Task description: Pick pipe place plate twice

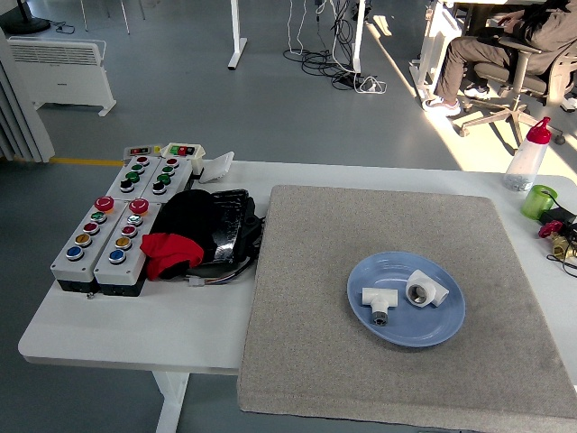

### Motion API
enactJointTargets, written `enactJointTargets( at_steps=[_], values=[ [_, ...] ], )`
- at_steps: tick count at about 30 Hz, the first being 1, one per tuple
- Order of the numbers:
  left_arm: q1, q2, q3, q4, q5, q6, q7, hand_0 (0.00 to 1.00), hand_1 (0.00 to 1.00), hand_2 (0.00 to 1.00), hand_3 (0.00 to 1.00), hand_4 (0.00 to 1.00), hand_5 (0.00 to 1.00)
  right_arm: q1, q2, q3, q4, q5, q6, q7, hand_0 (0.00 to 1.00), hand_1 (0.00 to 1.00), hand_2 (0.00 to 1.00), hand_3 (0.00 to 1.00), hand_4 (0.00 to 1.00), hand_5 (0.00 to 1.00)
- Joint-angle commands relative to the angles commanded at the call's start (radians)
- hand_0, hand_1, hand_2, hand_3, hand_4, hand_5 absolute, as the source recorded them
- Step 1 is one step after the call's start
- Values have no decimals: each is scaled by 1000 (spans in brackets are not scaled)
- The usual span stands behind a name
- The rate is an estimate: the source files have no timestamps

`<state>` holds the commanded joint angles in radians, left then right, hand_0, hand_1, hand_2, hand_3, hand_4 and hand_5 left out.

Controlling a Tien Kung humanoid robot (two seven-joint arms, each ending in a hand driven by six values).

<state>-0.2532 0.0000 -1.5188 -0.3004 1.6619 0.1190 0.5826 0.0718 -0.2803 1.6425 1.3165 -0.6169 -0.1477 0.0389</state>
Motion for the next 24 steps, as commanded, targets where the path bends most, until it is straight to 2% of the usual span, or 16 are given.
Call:
enactJointTargets(
  at_steps=[3, 4, 21, 22, 24],
  values=[
    [2, 0, -1, 0, 2, -1, 0, 584, 576, 586, 490, 410, 998, 0, 2, -4, -1, 3, 2, -5, 782, 721, 737, 744, 524, 592],
    [2, 0, -1, 0, 2, -1, 0, 584, 576, 585, 490, 410, 998, 0, 2, -4, -1, 3, 2, -5, 779, 719, 737, 744, 507, 635],
    [-4, 0, 7, 2, -13, 1, -1, 584, 576, 585, 489, 410, 998, 8, 7, -2, 1, 3, 4, -11, 765, 702, 721, 741, 503, 657],
    [-4, 0, 7, 2, -13, 1, -2, 584, 576, 585, 489, 410, 998, 8, 7, -2, 1, 3, 6, -12, 759, 703, 724, 749, 507, 703],
    [-5, 0, 7, 2, -12, 1, -2, 584, 576, 585, 489, 410, 998, 8, 7, -1, 3, 1, 8, -14, 759, 703, 724, 749, 507, 703]
  ],
)
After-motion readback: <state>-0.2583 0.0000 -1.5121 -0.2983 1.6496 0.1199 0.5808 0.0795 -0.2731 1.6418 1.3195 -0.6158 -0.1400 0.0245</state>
